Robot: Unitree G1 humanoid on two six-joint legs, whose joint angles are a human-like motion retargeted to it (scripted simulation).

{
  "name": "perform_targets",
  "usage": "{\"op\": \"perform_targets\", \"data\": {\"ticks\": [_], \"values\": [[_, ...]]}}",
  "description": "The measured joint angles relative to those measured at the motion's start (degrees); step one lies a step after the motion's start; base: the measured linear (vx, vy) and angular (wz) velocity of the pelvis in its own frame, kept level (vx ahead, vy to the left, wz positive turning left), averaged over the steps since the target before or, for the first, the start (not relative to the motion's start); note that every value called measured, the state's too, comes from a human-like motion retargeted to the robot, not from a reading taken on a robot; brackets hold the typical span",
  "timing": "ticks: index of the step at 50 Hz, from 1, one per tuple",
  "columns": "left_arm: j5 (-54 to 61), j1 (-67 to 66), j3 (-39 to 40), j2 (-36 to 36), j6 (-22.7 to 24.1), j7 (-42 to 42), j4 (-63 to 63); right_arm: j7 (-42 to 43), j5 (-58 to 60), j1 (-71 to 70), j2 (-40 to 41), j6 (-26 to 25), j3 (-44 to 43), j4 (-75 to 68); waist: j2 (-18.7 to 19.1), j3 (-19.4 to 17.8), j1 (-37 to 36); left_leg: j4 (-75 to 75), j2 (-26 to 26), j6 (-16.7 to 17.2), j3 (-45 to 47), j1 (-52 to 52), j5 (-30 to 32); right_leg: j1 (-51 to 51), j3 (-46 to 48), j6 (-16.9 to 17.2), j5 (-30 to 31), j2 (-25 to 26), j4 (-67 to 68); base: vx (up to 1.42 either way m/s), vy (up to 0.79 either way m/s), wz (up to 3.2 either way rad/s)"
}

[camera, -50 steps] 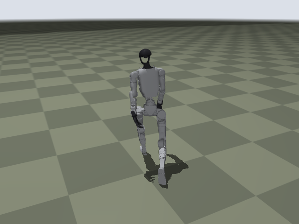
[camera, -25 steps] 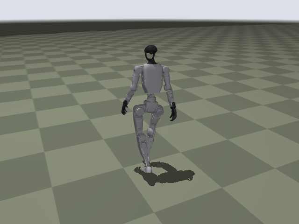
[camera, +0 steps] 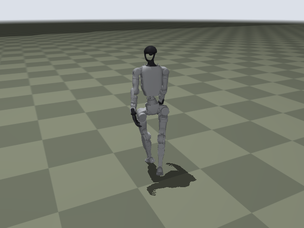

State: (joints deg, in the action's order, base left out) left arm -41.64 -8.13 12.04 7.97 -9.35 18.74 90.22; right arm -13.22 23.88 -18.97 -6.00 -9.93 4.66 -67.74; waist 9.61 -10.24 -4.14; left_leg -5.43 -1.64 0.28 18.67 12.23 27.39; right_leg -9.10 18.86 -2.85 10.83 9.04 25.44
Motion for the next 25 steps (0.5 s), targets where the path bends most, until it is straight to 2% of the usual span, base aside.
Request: {"op": "perform_targets", "data": {"ticks": [1, 2, 3, 5, 7, 8, 10, 11, 12, 13, 15, 17, 18, 20, 23, 25], "values": [[-0.4, 0.6, -0.6, 0.1, -0.6, 0.3, -0.4, 0.2, 0.3, 0.6, 0.1, 0.4, -0.1, 0.6, -1.5, 0.4, 1.0, -4.7, 2.4, -9.2, 2.8, 0.1, -11.1, -0.4, 0.6, 1.6, 0.6, -1.4, 2.1, 0.77, 0.13, 0.67], [-0.8, 1.3, -1.0, 0.3, -1.2, 0.4, -1.2, 0.5, 0.8, 1.3, 0.4, 0.8, -0.4, 1.1, -2.6, 0.7, 1.4, -9.3, 3.9, -15.3, 3.1, 0.5, -20.2, -0.9, 0.8, 3.0, 1.7, -2.2, 4.0, 0.76, 0.01, 0.42], [-1.2, 2.1, -0.9, 0.7, -1.9, -0.2, -2.4, 1.1, 1.3, 2.2, 1.1, 0.8, -1.0, 1.2, -3.0, 0.7, 0.4, -13.3, 3.5, -15.3, -1.5, 1.3, -25.5, -1.4, 0.1, 3.7, 4.0, -1.6, 5.7, 0.65, 0.05, 0.17], [-0.9, 4.4, -1.7, 0.3, -2.8, -2.8, -5.4, 4.1, 1.7, 4.5, 1.9, -0.1, -3.0, -0.9, -4.6, 1.2, -0.7, -20.7, 7.7, -15.0, -12.0, 4.3, -30.8, 0.9, -1.5, 9.2, 9.2, -4.0, 13.1, 0.58, 0.22, 0.16], [0.7, 6.6, -2.7, 0.7, -2.0, -6.4, -10.2, 8.5, -1.2, 6.3, 2.5, -2.5, -5.1, -6.0, -5.6, 1.7, -6.6, -25.4, 1.2, -15.3, -0.9, 2.0, -36.4, 2.5, -2.4, 12.7, 15.3, -5.3, 18.1, 0.59, -0.04, -0.18], [2.0, 7.9, -4.0, 0.3, -1.6, -8.4, -13.0, 10.1, -3.2, 6.5, 2.1, -3.7, -6.5, -9.4, -5.6, 2.0, -7.6, -25.3, 2.0, -15.3, -2.6, 1.2, -37.7, 4.2, -2.1, 15.5, 18.2, -6.0, 21.0, 0.26, -0.08, 0.8], [5.6, 10.7, -5.6, -0.5, 0.2, -11.5, -18.2, 10.1, -5.5, 6.0, 0.2, -5.1, -8.6, -16.0, -6.7, 1.8, -8.8, -26.0, 4.3, -15.3, -5.2, 2.0, -38.4, 10.2, -3.5, 17.8, 19.2, -6.8, 29.2, 0.19, -0.01, 1.46], [6.9, 11.4, -5.9, -0.9, 1.0, -12.5, -20.1, 9.7, -5.5, 6.6, -0.1, -5.7, -8.8, -18.3, -5.4, 2.6, -7.4, -24.6, 3.4, -15.3, -6.7, 1.5, -37.2, 12.2, -5.4, 17.8, 16.4, -3.9, 28.2, 0.52, 0.22, 1.88], [7.9, 11.8, -6.4, -1.3, 1.5, -13.3, -22.0, 9.4, -5.3, 7.4, -0.6, -6.3, -9.0, -20.4, -4.5, 3.2, -5.7, -23.0, 3.4, -15.3, -8.3, 0.7, -36.0, 13.8, -5.3, 16.5, 12.6, -3.7, 27.9, 0.69, 0.39, 2.32], [8.5, 12.0, -7.3, -1.7, 1.2, -13.3, -23.8, 9.3, -4.7, 8.4, -1.3, -6.6, -9.4, -22.1, -4.4, 3.3, -3.6, -21.0, 5.3, -15.3, -10.2, -0.7, -34.7, 14.4, -1.0, 12.5, 6.8, -9.1, 29.3, 0.54, 0.28, 2.37], [7.7, 13.6, -9.6, -1.4, 0.5, -11.3, -26.9, 9.2, -4.8, 10.3, -2.2, -6.5, -10.3, -24.1, -4.4, 2.9, -1.0, -18.4, 7.4, -15.3, -13.6, -2.4, -33.1, 15.8, 5.9, 5.4, 1.0, -15.9, 27.6, 0.31, 0.06, 2.24], [5.6, 15.5, -12.2, -0.3, 0.7, -8.1, -30.1, 8.1, -5.5, 11.9, -2.6, -6.1, -10.9, -25.2, -4.8, 2.2, -0.2, -15.6, 9.1, -15.3, -17.0, -4.0, -31.9, 17.7, 9.8, 1.3, -3.8, -19.8, 22.9, 0.24, -0.12, 1.95], [4.7, 16.2, -13.4, 0.2, 1.3, -7.0, -31.6, 7.0, -5.7, 12.8, -2.8, -6.1, -11.1, -25.5, -5.2, 2.0, -0.4, -14.2, 10.2, -15.3, -18.9, -4.7, -31.4, 18.8, 10.8, 0.3, -6.1, -21.5, 19.8, 0.28, -0.19, 1.83], [4.3, 16.9, -15.5, 1.3, 3.4, -5.6, -34.6, 4.3, -5.1, 14.3, -2.9, -6.4, -11.9, -25.7, -7.3, 1.4, -0.7, -11.1, 13.4, -15.3, -23.2, -6.1, -30.3, 22.7, 6.5, 1.6, -8.3, -22.4, 11.5, 0.24, -0.26, 1.97], [6.9, 16.3, -16.7, 1.6, 7.3, -6.6, -36.7, 3.5, -4.0, 15.7, -2.7, -6.9, -12.8, -25.9, -9.5, 0.5, 0.9, -9.1, 16.9, -15.3, -31.3, -7.6, -30.3, 26.9, -14.1, 2.3, -11.9, -18.0, -1.6, 0.28, -0.34, 2.46], [9.4, 15.4, -16.0, 1.2, 8.7, -7.1, -36.1, 4.0, -4.7, 16.3, -2.8, -7.1, -11.8, -26.4, -10.2, -0.1, 2.7, -10.0, 18.1, -15.3, -36.3, -8.0, -31.6, 26.1, -23.5, 4.9, -11.9, -18.0, -7.8, 0.31, -0.41, 2.74]]}}
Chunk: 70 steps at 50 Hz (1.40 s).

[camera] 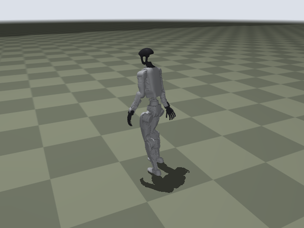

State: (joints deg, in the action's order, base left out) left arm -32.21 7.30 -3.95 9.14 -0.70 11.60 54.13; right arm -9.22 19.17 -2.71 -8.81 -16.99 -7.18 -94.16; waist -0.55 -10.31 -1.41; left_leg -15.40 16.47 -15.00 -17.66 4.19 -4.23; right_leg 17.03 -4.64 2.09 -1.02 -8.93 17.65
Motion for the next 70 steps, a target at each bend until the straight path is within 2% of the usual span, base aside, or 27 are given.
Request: {"op": "perform_targets", "data": {"ticks": [2, 5, 7, 10, 13, 15, 18, 21, 23, 25, 27, 30, 33, 36, 40, 42, 47, 50, 52, 53, 55, 57, 62, 65, 67, 68, 70], "values": [[1.5, -0.8, 1.6, -0.7, -0.3, 0.5, 2.3, 0.4, -0.6, 0.1, -0.2, -0.4, 0.7, -0.9, -0.7, 0.3, 1.5, -2.8, 1.4, 0.0, -4.4, 1.0, -1.8, -2.1, 0.4, 4.2, 0.1, -2.0, -2.1, 0.25, -0.42, 2.8], [0.7, -1.8, 5.0, -1.8, -3.3, 0.7, 7.5, 0.1, -0.8, -0.1, -0.5, -1.4, 0.6, -1.9, -1.5, 1.7, -1.6, -7.4, 2.3, 0.0, -5.2, 4.5, -3.3, -4.5, 17.2, 1.3, -5.5, -7.3, -1.6, 0.14, -0.33, 1.82], [-0.1, -2.2, 6.6, -3.7, -6.6, -2.8, 11.5, -0.7, -0.4, -1.0, -1.9, -2.0, -0.9, -1.5, -1.9, 0.3, -8.8, -6.7, 2.0, 0.9, 1.7, 4.4, -1.7, -5.6, 17.2, 2.1, -7.7, -8.5, 0.0, 0.06, -0.22, 0.93], [2.8, -3.7, 11.2, -4.2, -8.2, -8.9, 18.4, 1.2, -1.2, -4.4, -3.5, -2.4, 1.3, -1.8, -0.7, -0.6, -9.5, -7.9, -3.8, 7.7, 13.9, 6.4, -0.9, -10.3, 24.7, 2.6, -8.4, -7.7, -1.8, 0.0, -0.26, 2.09], [6.5, -6.6, 14.7, -1.8, -7.9, -5.4, 25.4, 7.9, -5.3, -9.5, -2.7, -0.7, 6.3, -3.2, -1.7, 1.0, -5.6, -8.4, -9.9, 4.2, 34.4, 8.4, -5.2, -15.8, 34.0, 2.6, -8.4, -6.6, -6.7, 0.07, -0.34, 2.39], [5.7, -8.1, 16.3, -0.9, -10.5, -3.4, 29.4, 11.3, -7.0, -11.5, -2.1, 1.5, 8.0, -2.2, -2.1, 1.7, -5.1, -7.6, -11.6, 3.6, 45.1, 8.7, -5.5, -18.6, 38.5, 3.0, -8.4, -5.6, -9.4, 0.04, -0.27, 2.06], [2.6, -8.3, 17.6, -0.3, -14.4, -6.6, 34.3, 13.4, -8.2, -12.9, -0.7, 4.8, 7.8, 1.7, -1.2, 1.6, -6.7, -5.8, -10.1, 6.2, 49.3, 10.0, -2.8, -22.9, 46.5, 3.6, -8.9, -2.2, -12.9, 0.02, -0.2, 1.99], [0.5, -9.3, 16.5, -0.2, -15.4, -7.9, 36.3, 11.7, -10.0, -14.1, 0.7, 7.4, 6.9, 3.2, -0.4, 2.0, -9.3, -2.9, -7.2, 8.1, 48.9, 10.8, -0.1, -26.2, 51.5, 4.6, -9.7, 1.3, -14.8, 0.09, -0.16, 2.02], [-0.4, -10.3, 15.5, -0.3, -14.2, -6.0, 36.5, 9.8, -12.2, -15.2, 1.5, 7.6, 6.8, 2.8, -0.3, 2.3, -10.1, -0.7, -5.6, 6.7, 50.4, 9.7, 1.6, -28.1, 53.6, 5.6, -10.1, 3.5, -15.6, 0.13, -0.15, 2.25], [-0.7, -11.4, 15.6, -0.8, -12.1, -2.4, 36.7, 7.0, -13.6, -15.9, 2.6, 6.0, 7.6, 2.5, -1.8, 2.6, -10.7, 0.3, -4.4, 0.0, 53.5, 7.2, 2.1, -30.9, 56.9, 7.0, -10.4, 4.3, -16.6, 0.26, -0.28, 1.88], [-0.5, -12.8, 17.6, -0.7, -11.4, 1.9, 36.6, 2.4, -11.5, -16.2, 4.5, 4.3, 8.6, 3.3, -3.3, 2.7, -11.5, 1.3, -4.2, 0.0, 51.8, 4.4, 0.0, -34.6, 58.1, 8.7, -11.3, 6.6, -17.6, 0.49, -0.36, 1.32], [0.6, -14.0, 21.1, -1.4, -12.4, 5.9, 35.5, -3.2, -4.2, -16.2, 7.4, 3.8, 9.1, 5.5, -4.7, 4.0, -12.2, -2.1, -3.4, 0.0, 41.6, 7.9, -0.2, -35.4, 59.7, 12.9, -8.1, 7.0, -15.2, 0.24, -0.06, 1.1], [2.1, -13.6, 22.6, -2.3, -12.5, 3.6, 33.3, -4.4, 0.9, -15.7, 8.8, 5.3, 13.5, 9.4, -3.0, 4.9, -12.4, -2.5, -8.0, 0.0, 40.0, 7.5, -0.5, -33.4, 59.4, 12.9, 0.4, 7.7, -6.6, 0.14, -0.13, 1.1], [2.0, -13.2, 21.3, -3.5, -12.6, 1.6, 31.5, -4.9, 8.3, -14.2, 7.7, 5.8, 17.9, 12.5, 0.4, 5.0, -9.3, -2.3, -9.4, 0.0, 31.6, 3.7, -0.6, -30.6, 51.0, 8.6, 5.4, 7.2, 7.9, 0.35, 0.05, 2.16], [-1.3, -9.4, 16.9, -4.1, -13.8, 1.0, 27.5, 1.9, 17.1, -13.0, 6.8, 5.2, 17.1, 11.7, 2.2, 4.9, -6.6, -1.1, -9.4, 0.0, 23.4, 2.2, 1.4, -20.6, 38.8, 9.0, -0.1, 5.2, 23.4, 0.09, -0.02, 2.1], [-3.3, -7.4, 13.3, -3.6, -13.5, 0.7, 24.2, 5.5, 16.1, -12.1, 6.0, 4.1, 15.7, 9.2, 2.0, 4.9, -6.2, 0.0, -7.9, 0.0, 19.0, 1.7, 2.7, -16.8, 33.9, 8.3, -1.8, 4.4, 23.6, 0.04, -0.09, 2.41], [-5.9, -4.3, 6.2, -2.6, -10.1, 0.9, 12.7, 12.5, 10.2, -8.2, 4.3, -2.0, 8.3, 1.6, 0.1, 5.0, -5.1, 1.4, -2.3, 0.0, 6.0, 1.0, 5.2, -11.9, 24.0, 1.7, -8.6, 1.2, 12.2, 0.1, -0.13, 2.5], [-4.6, -3.1, 2.9, -2.3, -7.7, 0.6, 7.2, 12.7, 4.9, -5.4, 3.0, -3.9, 4.6, -3.2, -2.0, 4.2, -4.1, 2.2, 2.0, 0.4, -0.8, -0.2, 6.3, -12.0, 13.8, 3.1, -9.6, 1.9, 2.1, 0.07, -0.16, 2.71], [-3.6, -2.5, 1.9, -2.4, -6.7, 0.2, 5.1, 8.9, 1.9, -2.4, 2.2, -5.2, 3.3, -3.2, -3.1, 3.5, -4.5, 2.4, 3.9, 1.8, -4.0, -0.5, 6.8, -13.2, 11.4, 5.5, -5.9, 0.9, -2.6, 0.01, -0.2, 2.37], [-3.2, -2.3, 2.0, -2.6, -6.4, -0.2, 4.6, 6.4, 1.1, -1.2, 2.0, -6.0, 2.7, -3.2, -3.0, 3.4, -5.5, 2.4, 3.8, 2.7, -4.9, -0.4, 6.8, -13.4, 11.0, 5.1, -7.1, 1.2, -2.1, -0.05, -0.18, 1.78], [-2.5, -2.3, 2.9, -3.5, -6.1, -1.7, 4.3, 1.9, 0.5, 0.5, 1.7, -7.4, 1.1, -3.2, -2.2, 3.0, -8.9, 2.5, 2.6, 4.7, -4.8, 0.8, 6.5, -14.7, 25.1, 0.1, -9.3, -1.2, -2.5, -0.13, -0.17, 1.19], [-0.7, -2.8, 4.1, -4.7, -5.9, -4.4, 5.5, -1.8, 1.2, 0.9, 1.4, -7.6, -0.2, -3.2, -1.9, 2.2, -12.3, 2.3, 2.1, 6.5, -3.5, 2.2, 6.2, -16.2, 27.4, -2.1, -9.9, -0.2, -4.5, -0.15, -0.2, 0.99], [4.9, -4.9, 10.0, -6.4, -5.1, -9.3, 16.8, -5.7, 4.8, -1.1, 0.5, -4.3, 0.5, -3.2, -1.1, 1.9, -11.0, -1.0, 1.2, 11.7, -0.8, 6.5, 4.3, -19.7, 32.8, -1.4, -9.6, 1.3, -10.2, -0.09, -0.17, 1.82], [5.1, -6.7, 13.7, -5.1, -7.9, -8.3, 26.1, -1.9, 5.8, -3.7, 0.1, -3.0, 1.8, -2.9, -1.0, 2.4, -7.2, -2.3, -3.4, 7.4, 16.8, 9.6, -0.4, -22.4, 36.6, -1.6, -9.8, 2.6, -14.2, -0.02, -0.1, 1.93], [3.6, -8.2, 14.8, -3.4, -10.7, -6.9, 32.0, 1.1, 5.3, -4.7, 0.1, -2.6, 2.9, -0.7, -1.4, 3.7, -3.7, -2.8, -6.8, 2.3, 29.2, 10.5, -3.6, -23.6, 40.3, -1.1, -9.6, 2.9, -16.4, 0.05, -0.09, 2.01], [2.2, -9.1, 15.1, -2.4, -12.2, -6.0, 34.8, 2.4, 4.9, -4.8, 0.1, -2.4, 3.4, 0.8, -1.4, 4.4, -2.0, -4.2, -6.5, 0.7, 29.1, 11.4, -3.8, -24.2, 42.4, -0.7, -9.5, 3.2, -17.4, 0.13, -0.06, 1.81], [-1.7, -11.1, 15.1, -1.0, -14.5, -3.5, 39.6, 4.5, 5.5, -4.6, 0.2, -2.2, 2.7, 4.1, -0.6, 5.8, 0.0, -7.8, -4.3, 2.7, 22.5, 13.2, -1.8, -25.6, 44.2, 0.0, -9.4, 4.7, -19.2, 0.25, 0.02, 1.21]]}}
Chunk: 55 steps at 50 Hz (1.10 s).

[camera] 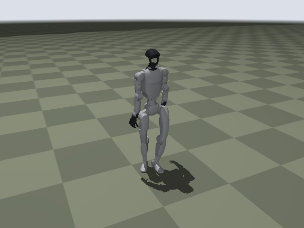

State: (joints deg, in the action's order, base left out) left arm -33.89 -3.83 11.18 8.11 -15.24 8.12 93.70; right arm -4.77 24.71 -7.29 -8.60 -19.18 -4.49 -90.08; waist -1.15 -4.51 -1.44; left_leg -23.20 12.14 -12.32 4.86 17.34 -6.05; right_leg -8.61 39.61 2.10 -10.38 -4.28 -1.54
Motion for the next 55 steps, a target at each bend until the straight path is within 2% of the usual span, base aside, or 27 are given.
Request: {"op": "perform_targets", "data": {"ticks": [2, 5, 6, 8, 12, 15, 17, 18, 20, 22, 24, 27, 30, 32, 35, 38, 40, 43, 44, 45, 46, 47, 48, 50, 52, 53, 55], "values": [[-5.0, -1.9, -0.5, 0.9, -1.3, 5.5, 2.7, 1.1, 0.6, 1.2, 0.3, 0.5, -1.5, 3.6, 0.5, 1.0, -1.0, -0.3, 2.4, 2.9, -5.6, -0.8, 3.2, -0.8, -0.9, 0.3, -0.2, 0.7, -0.6, 0.3, 0.12, 0.19], [-10.8, -4.2, -1.2, 1.9, -1.9, 14.7, 3.4, 2.0, -2.6, 3.1, 0.8, 2.3, -2.4, 6.9, 0.1, 2.0, -2.1, 3.6, 4.1, -2.0, -6.9, -4.5, 2.1, -2.2, -0.4, 1.2, -0.3, -0.3, -0.5, 0.29, 0.17, -0.04], [-11.2, -4.9, -1.1, 2.0, -1.9, 15.3, 2.9, 1.9, -3.9, 3.6, 1.1, 3.0, -2.7, 6.9, -0.1, 2.2, -2.4, 3.4, 3.7, -2.4, -5.8, -4.6, 1.9, -2.8, 0.2, 1.3, -0.2, -0.3, -0.5, 0.29, 0.15, -0.24], [-10.3, -5.7, 0.3, 1.6, -2.1, 13.3, 1.6, 0.9, -5.5, 4.3, 1.8, 3.3, -2.5, 7.0, -0.3, 2.1, -3.4, 2.4, 3.5, -2.7, -4.9, -4.6, 1.4, -3.9, 1.6, 2.3, 0.1, -1.3, 0.3, 0.24, 0.12, -0.7], [-3.4, -5.7, 1.5, -0.5, -0.5, 2.9, -2.3, -2.1, -3.7, 6.1, 2.1, 2.7, -1.6, 5.8, 0.3, 2.4, -5.3, 4.3, 0.5, -2.7, -1.7, -8.0, 0.4, -3.9, 2.5, 4.0, 0.4, -3.4, 6.3, 0.23, 0.08, -0.67], [2.1, -3.5, 0.6, -2.2, 2.3, -1.7, -5.4, -0.6, -0.8, 6.7, 2.0, 2.2, -0.6, 4.1, 2.2, 2.2, -4.7, 5.7, -2.3, -2.7, -3.1, -10.3, -0.2, -0.3, -1.1, 1.1, 4.4, -3.4, 15.7, 0.14, 0.02, -0.47], [4.4, -1.0, 0.0, -3.3, 3.0, -2.7, -7.0, 1.0, 0.2, 6.9, 1.8, 1.8, 0.6, 2.6, 4.2, 1.2, -3.1, 7.1, -4.8, -2.7, -3.1, -12.6, -0.2, 4.6, -4.7, -2.2, 6.8, -3.9, 26.8, 0.13, 0.08, -0.27], [5.0, 0.4, -0.6, -3.6, 3.1, -2.6, -7.8, 1.2, 0.5, 7.1, 1.7, 1.7, 1.1, 2.0, 4.7, 0.8, -2.2, 8.0, -5.3, -2.7, -3.4, -13.6, 0.0, 7.3, -5.7, -2.5, 6.5, -4.4, 32.1, 0.15, 0.1, -0.12], [5.5, 3.6, -2.1, -3.6, 3.2, -1.9, -9.3, 0.4, 1.2, 7.5, 1.8, 1.3, 1.4, 1.0, 4.4, 0.5, -0.6, 9.9, -5.5, -2.7, -2.7, -14.9, 0.6, 11.7, -7.9, 0.8, 5.8, -4.8, 38.7, 0.1, 0.03, -0.02], [4.9, 6.5, -4.4, -3.1, 3.5, -1.6, -11.1, -2.0, 2.1, 8.3, 1.9, 0.9, 0.9, 0.4, 3.6, 0.3, 1.6, 11.7, -5.2, -2.7, -2.5, -16.1, 1.2, 16.1, -11.4, 3.6, 5.5, -2.3, 40.4, 0.13, -0.06, 0.34], [3.8, 8.9, -6.7, -2.7, 3.7, -1.9, -13.5, -4.4, 2.8, 9.3, 1.8, 0.8, 0.5, 0.2, 3.2, 0.2, 3.7, 12.9, -5.0, -2.7, -3.0, -17.2, 1.4, 19.0, -11.9, 3.0, 4.6, -0.1, 39.0, 0.2, -0.06, 0.39], [2.2, 11.9, -9.4, -2.3, 4.5, -2.8, -17.4, -6.6, 2.9, 11.0, 0.8, 0.9, 0.1, 0.0, 2.3, 0.4, 5.6, 14.0, -4.2, -2.7, -2.8, -18.6, 1.0, 21.0, -10.5, 0.2, 3.9, 1.6, 31.8, 0.25, -0.06, 0.06], [1.2, 14.0, -10.8, -2.2, 5.8, -2.5, -22.0, -6.0, 1.9, 12.0, -0.3, 1.0, -0.6, -0.6, 0.8, 0.3, 6.6, 14.6, -2.1, -2.7, -1.9, -20.5, 0.3, 22.2, -18.4, 0.9, 6.2, 5.1, 23.6, 0.28, -0.01, -0.1], [1.5, 14.0, -12.6, -2.4, 7.4, -2.0, -24.8, -3.8, -0.5, 12.9, -0.8, 1.0, -1.8, -2.2, 1.8, 0.2, 5.7, 14.8, -2.2, -2.7, -1.5, -22.5, -0.3, 20.5, -18.2, -5.8, 4.6, 6.0, 21.2, 0.42, 0.09, -0.19], [1.5, 12.4, -13.7, -3.0, 10.3, -2.5, -27.4, -1.7, -5.3, 14.2, -0.8, 0.4, -3.4, -4.7, 3.2, 2.0, 3.3, 14.6, -2.7, -2.7, 0.4, -24.8, -1.6, 14.6, -6.3, -12.4, -2.1, 5.6, 17.3, 0.52, 0.02, -0.32], [0.5, 9.2, -12.4, -5.0, 11.0, -6.8, -27.0, -2.2, -9.0, 14.0, 0.3, 0.3, -5.8, -5.7, 2.8, 3.4, 2.2, 11.6, -2.4, -2.7, 3.4, -25.1, -1.0, 15.9, -17.7, -9.3, -2.3, 6.4, 18.6, 0.52, -0.01, 0.23], [1.2, 6.7, -11.5, -5.9, 11.2, -8.9, -25.2, -2.2, -10.9, 13.2, 1.3, 0.8, -5.8, -5.1, 2.3, 3.0, 3.0, 7.1, -2.5, -2.7, 6.5, -24.4, 2.8, 13.3, -14.6, -8.8, -2.7, 4.1, 17.1, 0.34, 0.06, 0.51], [-0.1, 3.6, -10.7, -3.9, 10.8, -4.0, -22.2, -1.0, -12.4, 9.8, 2.9, 1.7, -2.2, -3.5, -0.5, 1.2, 3.3, -6.7, -1.6, -2.7, 8.2, -18.7, 13.0, 8.8, -16.1, -9.8, -2.9, 3.1, 12.5, 0.25, -0.06, 0.05], [-1.4, 2.9, -10.6, -2.9, 10.4, -2.3, -20.9, -0.7, -11.9, 8.6, 3.5, 1.8, -1.2, -2.6, -1.3, 0.9, 3.3, -12.3, -0.9, -2.7, 7.6, -15.3, 13.3, 8.2, -16.6, -9.5, -2.9, 2.4, 11.8, 0.13, -0.05, 0.28], [-3.0, 2.2, -10.4, -1.8, 9.8, -1.0, -19.5, -0.5, -11.0, 7.4, 4.1, 1.9, -0.2, -1.5, -2.1, 0.8, 3.2, -18.0, -0.1, -2.7, 6.9, -11.6, 12.1, 7.9, -16.7, -9.2, -2.8, 1.8, 11.1, 0.18, -0.3, 1.63], [-4.3, 2.0, -10.4, -0.7, 9.3, -1.7, -17.3, -0.6, -9.6, 6.0, 4.5, 1.7, 0.4, -0.1, -2.2, 0.6, 7.5, -24.3, -1.6, -2.7, 3.9, -7.6, 7.0, 6.7, -11.5, -11.1, -3.2, 4.2, 8.8, 0.23, -0.49, 1.87], [-5.3, 1.7, -10.0, 0.2, 8.8, -2.8, -15.1, -0.7, -7.9, 4.6, 4.7, 1.4, 1.4, 1.4, -2.3, 0.3, 8.5, -28.5, -4.5, -2.7, 4.6, -4.9, 2.1, 5.8, -9.9, -12.1, -3.7, 5.7, 7.6, 0.29, -0.59, -0.07], [-5.7, 1.2, -8.7, 0.6, 8.3, -4.5, -13.1, -0.7, -5.8, 3.3, 4.5, 0.7, 3.5, 3.2, -2.3, -0.3, 2.8, -28.5, -9.8, -2.7, 12.5, -4.6, -2.3, 5.4, -15.8, -11.3, -4.1, 5.6, 8.3, 0.26, -0.34, -1.78], [-5.5, 0.2, -7.7, 1.4, 7.6, -7.9, -9.0, -0.2, -2.0, 2.1, 4.3, 0.7, 4.9, 7.5, -1.9, -1.4, 2.7, -26.0, -11.3, -2.7, 14.7, -2.2, -7.4, 3.9, -13.7, -11.2, -3.8, 6.3, 6.5, 0.2, 0.12, -0.77], [-3.9, -1.5, -5.5, 1.2, 7.0, -8.7, -6.0, 1.4, -0.7, 2.1, 4.5, 1.9, 6.4, 12.4, -0.9, -1.1, 1.3, -15.7, -6.2, -2.0, 13.5, 0.3, -7.3, 3.5, -12.9, -8.5, -2.2, 4.8, 5.1, 0.19, 0.61, 0.26], [-2.8, -1.8, -4.6, 1.0, 7.0, -8.4, -4.5, 2.0, -0.8, 2.6, 4.3, 2.3, 6.6, 15.4, -0.4, -0.8, 2.1, -9.3, -1.7, 0.0, 8.3, 1.3, -5.8, 3.6, -11.0, -7.6, -1.9, 4.3, 4.7, 0.25, 0.45, 0.47], [-1.2, -2.7, -2.6, 1.0, 6.6, -6.6, -2.6, 2.5, -1.5, 3.4, 4.4, 3.5, 7.1, 20.2, 0.6, -1.0, 1.6, 1.3, 2.4, 6.7, -1.3, 1.1, -4.7, 2.8, -11.0, -6.9, -2.5, 5.4, 4.4, 0.31, 0.15, 0.11]]}}
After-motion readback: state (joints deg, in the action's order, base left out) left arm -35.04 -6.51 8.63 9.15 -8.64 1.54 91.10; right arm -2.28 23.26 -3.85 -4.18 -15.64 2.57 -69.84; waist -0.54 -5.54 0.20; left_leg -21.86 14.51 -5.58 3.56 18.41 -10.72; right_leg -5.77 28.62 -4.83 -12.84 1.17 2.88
